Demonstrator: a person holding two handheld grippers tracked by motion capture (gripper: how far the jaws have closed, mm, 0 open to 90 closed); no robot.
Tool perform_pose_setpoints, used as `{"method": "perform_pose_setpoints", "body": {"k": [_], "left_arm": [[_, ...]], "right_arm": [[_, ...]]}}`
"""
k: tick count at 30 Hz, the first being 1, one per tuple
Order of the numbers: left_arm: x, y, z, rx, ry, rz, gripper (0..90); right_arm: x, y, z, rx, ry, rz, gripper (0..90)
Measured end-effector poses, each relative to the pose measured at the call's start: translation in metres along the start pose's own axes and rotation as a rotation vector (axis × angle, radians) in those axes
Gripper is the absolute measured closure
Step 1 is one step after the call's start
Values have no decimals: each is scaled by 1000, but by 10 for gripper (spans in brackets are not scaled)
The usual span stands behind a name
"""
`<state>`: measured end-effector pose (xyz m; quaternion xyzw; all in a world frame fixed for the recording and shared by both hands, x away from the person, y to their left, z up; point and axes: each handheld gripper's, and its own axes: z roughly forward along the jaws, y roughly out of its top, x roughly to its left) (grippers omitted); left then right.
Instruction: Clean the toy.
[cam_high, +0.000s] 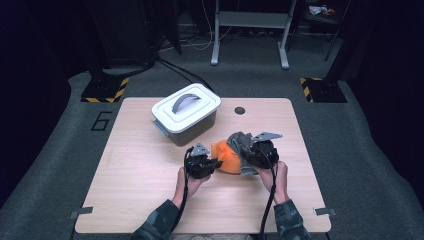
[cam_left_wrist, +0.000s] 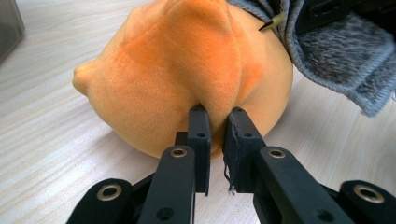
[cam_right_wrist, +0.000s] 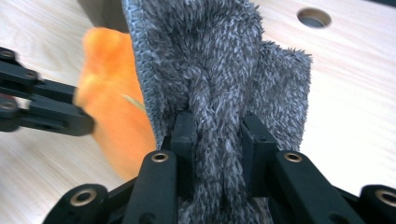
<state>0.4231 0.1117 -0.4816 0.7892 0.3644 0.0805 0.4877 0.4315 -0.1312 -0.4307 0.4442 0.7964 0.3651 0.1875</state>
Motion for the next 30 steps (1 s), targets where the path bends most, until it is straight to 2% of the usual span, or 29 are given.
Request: {"method": "perform_pose_setpoints", "body": {"k": [3,7,11,13,15,17,18,19,21,23,28,30], "left_arm": [[1,-1,0,0,-2,3,811],[0,0,0,3,-2,-6,810],[-2,1,0,8,-2,3,810],[-1,1,0,2,-4,2,809],[-1,1,-1,3,-4,3,810],[0,3,0,1,-15,-17,810],[-1,5,0,6,-18,-16,810],[-1,7,0,11,-10,-11,810],[-3,8,0,14,1,1,811],[-1,5,1,9,-6,-7,811],[1,4,-1,19,-6,-10,809],[-1,4,0,15,-6,-23,808]], "right_arm": [[-10,-8,1,9,-9,25,704],[-24,-18,7,28,-7,92,704],[-36,-29,16,53,-12,117,705],[-43,-33,20,57,12,148,704],[-46,-36,24,74,5,158,704],[-47,-37,26,95,-2,178,704],[-49,-37,26,102,-8,161,705],[-49,-35,24,106,-12,176,706],[-47,-29,16,98,-36,150,708],[-42,-22,6,68,-49,120,708],[-20,-5,-16,-29,-4,69,709],[-8,3,-19,-45,18,44,709]]}}
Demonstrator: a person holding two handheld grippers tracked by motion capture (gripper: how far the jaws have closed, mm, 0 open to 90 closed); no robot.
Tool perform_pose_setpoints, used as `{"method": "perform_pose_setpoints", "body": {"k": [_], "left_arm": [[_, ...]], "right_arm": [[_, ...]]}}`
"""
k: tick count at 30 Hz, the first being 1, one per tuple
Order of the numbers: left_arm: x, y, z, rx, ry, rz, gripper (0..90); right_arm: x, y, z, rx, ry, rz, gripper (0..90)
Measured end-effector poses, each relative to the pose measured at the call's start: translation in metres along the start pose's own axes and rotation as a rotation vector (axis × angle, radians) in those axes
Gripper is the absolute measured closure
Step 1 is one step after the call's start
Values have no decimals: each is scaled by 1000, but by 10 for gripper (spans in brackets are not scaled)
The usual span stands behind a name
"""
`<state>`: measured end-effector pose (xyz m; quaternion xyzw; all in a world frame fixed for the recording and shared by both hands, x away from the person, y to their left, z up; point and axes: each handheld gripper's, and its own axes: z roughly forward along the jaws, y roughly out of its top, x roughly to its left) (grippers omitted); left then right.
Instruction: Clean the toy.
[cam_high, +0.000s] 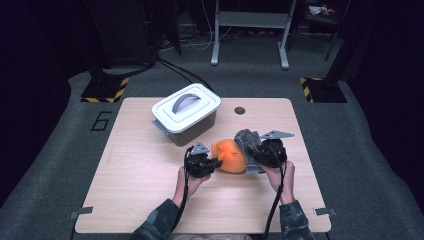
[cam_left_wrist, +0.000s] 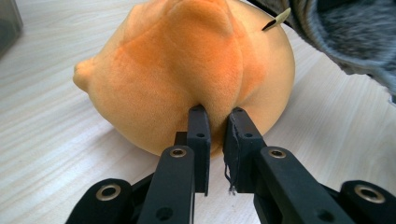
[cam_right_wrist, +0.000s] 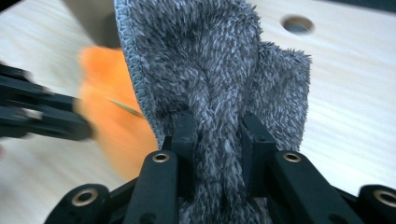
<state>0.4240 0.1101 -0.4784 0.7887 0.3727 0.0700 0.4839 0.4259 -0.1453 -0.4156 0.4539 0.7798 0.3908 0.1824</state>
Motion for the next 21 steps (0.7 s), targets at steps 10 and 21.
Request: {"method": "perform_pose_setpoints", "body": {"k": [10,21], "left_arm": [[-2,6,3,3,-3,13,808],[-2,4,2,-3,3,12,809]], "right_arm": [[32,19,21,39,57,-107,710],[21,13,20,44,50,-83,709]]}}
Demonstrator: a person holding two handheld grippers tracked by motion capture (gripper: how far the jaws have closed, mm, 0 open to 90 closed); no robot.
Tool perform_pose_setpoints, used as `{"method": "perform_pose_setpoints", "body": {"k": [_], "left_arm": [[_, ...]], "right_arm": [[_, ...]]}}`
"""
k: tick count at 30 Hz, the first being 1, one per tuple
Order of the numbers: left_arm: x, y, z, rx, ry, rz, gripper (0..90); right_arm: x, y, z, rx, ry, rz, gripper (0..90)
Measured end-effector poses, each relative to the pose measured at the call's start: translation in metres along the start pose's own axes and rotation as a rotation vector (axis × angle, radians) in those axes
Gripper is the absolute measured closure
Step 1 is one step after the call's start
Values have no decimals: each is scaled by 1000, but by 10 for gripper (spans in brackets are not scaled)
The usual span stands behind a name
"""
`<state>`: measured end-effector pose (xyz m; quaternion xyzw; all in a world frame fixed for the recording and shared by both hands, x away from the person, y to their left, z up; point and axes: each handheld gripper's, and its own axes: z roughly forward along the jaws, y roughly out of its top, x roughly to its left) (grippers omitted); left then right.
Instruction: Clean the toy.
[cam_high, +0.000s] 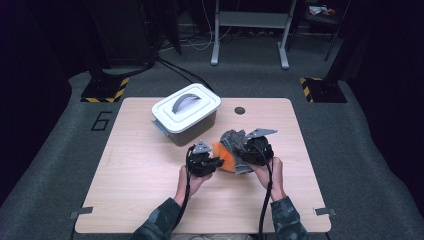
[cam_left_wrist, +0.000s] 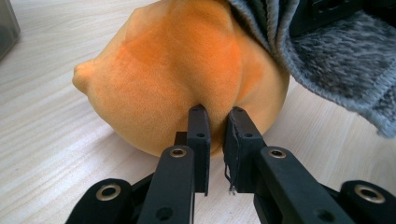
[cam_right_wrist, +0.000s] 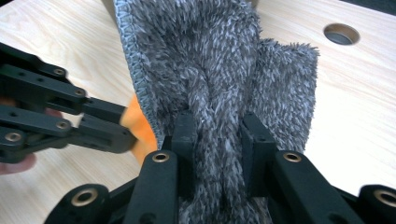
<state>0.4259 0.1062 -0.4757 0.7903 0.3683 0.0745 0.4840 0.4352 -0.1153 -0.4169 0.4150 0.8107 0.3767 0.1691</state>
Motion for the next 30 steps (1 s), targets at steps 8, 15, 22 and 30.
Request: {"method": "perform_pose_setpoints", "body": {"k": [8,15,22,30], "left_arm": [[2,-3,-1,4,0,-12,809],[0,-3,0,9,9,1,810],[2,-2,0,8,2,-14,809],[5,-5,-1,10,2,-24,809]], "right_arm": [[-18,-18,-4,14,-33,66,707],[-38,-30,0,21,-12,135,704],[-55,-46,9,54,-33,183,705],[-64,-65,37,158,-71,231,703]]}}
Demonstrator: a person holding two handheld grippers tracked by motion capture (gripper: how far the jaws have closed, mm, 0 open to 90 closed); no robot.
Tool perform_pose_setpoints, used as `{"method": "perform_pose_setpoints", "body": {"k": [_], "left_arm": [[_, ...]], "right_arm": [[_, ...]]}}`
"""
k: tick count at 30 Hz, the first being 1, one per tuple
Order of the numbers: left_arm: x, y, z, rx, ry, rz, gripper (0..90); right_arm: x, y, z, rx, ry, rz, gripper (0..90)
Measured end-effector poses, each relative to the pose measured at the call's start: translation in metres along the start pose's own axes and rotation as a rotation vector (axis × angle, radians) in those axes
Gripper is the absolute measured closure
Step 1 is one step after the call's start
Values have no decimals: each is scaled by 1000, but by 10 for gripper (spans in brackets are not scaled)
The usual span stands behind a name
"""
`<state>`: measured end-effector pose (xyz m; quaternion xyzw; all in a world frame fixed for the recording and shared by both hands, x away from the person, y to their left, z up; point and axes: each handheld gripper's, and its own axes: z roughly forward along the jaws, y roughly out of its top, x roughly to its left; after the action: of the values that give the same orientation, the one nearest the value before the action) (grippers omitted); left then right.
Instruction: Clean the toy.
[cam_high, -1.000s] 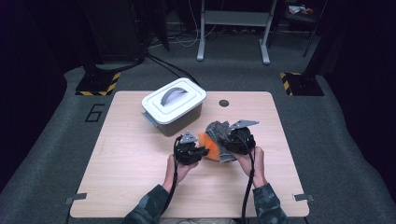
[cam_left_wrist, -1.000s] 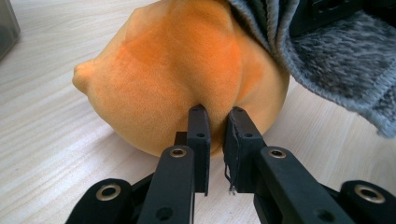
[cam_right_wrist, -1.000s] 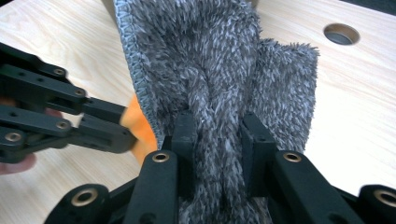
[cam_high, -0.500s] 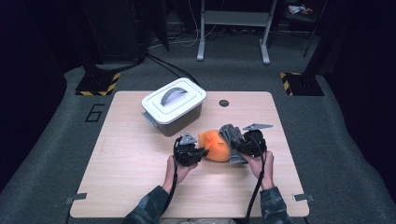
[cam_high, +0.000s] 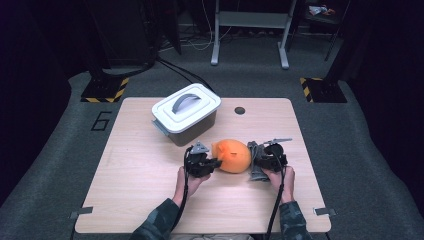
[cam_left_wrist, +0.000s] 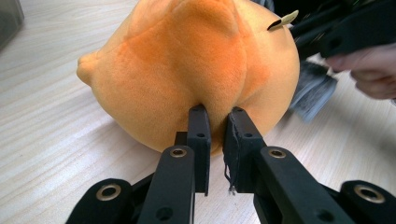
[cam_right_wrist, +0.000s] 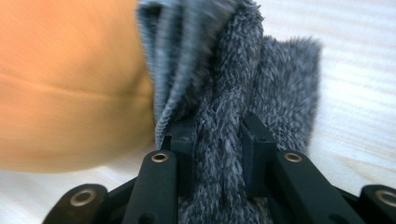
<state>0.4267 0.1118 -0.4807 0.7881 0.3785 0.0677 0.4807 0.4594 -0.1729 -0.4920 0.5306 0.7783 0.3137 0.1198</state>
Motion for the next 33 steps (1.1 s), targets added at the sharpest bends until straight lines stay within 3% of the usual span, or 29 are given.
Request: {"method": "perform_pose_setpoints", "body": {"k": [6,13,17,21,24,26,28,33], "left_arm": [[-1,-1,0,-6,8,11,809],[0,-2,-2,-15,8,5,808],[1,-2,-2,-17,12,4,807],[3,0,-2,-12,11,-2,806],[2,1,-2,-16,9,4,804],[1,1,-2,-15,12,6,801],[1,0,-1,-9,11,10,794],[4,2,-3,-9,4,16,761]], "right_arm": [[0,-2,5,12,-7,-3,703],[-4,-2,-26,-61,-43,4,707],[7,8,-56,-133,-84,-45,708],[29,24,-76,-184,-42,-121,707],[49,34,-70,-155,-34,-175,707],[57,36,-57,-106,-42,-211,707],[61,35,-45,-78,-66,-223,708],[56,36,-40,-86,-47,-197,708]]}}
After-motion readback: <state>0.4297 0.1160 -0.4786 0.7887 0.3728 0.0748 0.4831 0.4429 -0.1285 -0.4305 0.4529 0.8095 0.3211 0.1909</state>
